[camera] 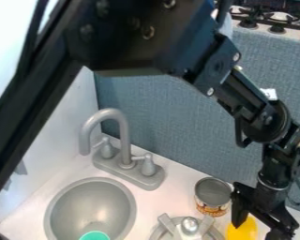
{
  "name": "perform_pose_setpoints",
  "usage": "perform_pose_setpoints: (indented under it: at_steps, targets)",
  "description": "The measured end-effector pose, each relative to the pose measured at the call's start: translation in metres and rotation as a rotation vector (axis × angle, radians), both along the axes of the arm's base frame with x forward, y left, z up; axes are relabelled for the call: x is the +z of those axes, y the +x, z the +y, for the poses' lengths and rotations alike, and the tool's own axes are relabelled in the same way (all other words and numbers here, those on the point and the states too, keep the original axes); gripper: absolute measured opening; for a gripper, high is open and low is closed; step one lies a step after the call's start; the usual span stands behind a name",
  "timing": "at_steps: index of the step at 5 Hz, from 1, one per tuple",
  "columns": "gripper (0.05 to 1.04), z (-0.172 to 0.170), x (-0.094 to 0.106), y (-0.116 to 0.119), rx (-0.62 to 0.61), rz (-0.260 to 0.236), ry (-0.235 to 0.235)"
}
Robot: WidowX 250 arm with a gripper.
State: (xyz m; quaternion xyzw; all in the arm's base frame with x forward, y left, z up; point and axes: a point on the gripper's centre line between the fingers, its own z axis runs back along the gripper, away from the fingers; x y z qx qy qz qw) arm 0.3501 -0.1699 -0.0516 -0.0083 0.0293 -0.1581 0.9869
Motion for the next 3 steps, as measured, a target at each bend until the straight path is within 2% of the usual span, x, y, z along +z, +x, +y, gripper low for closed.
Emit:
perform_pose_setpoints:
  at_steps: [1,2,3]
  targets:
    - [1.003,-0.016,0.024,-0.024,-0.012,-0.001,0.063]
    - [1.003,-0.022,0.043,-0.056,0.036,-0.004,0.122]
    - [1.003,-0.024,0.062,-0.08,0.096,-0.021,0.146]
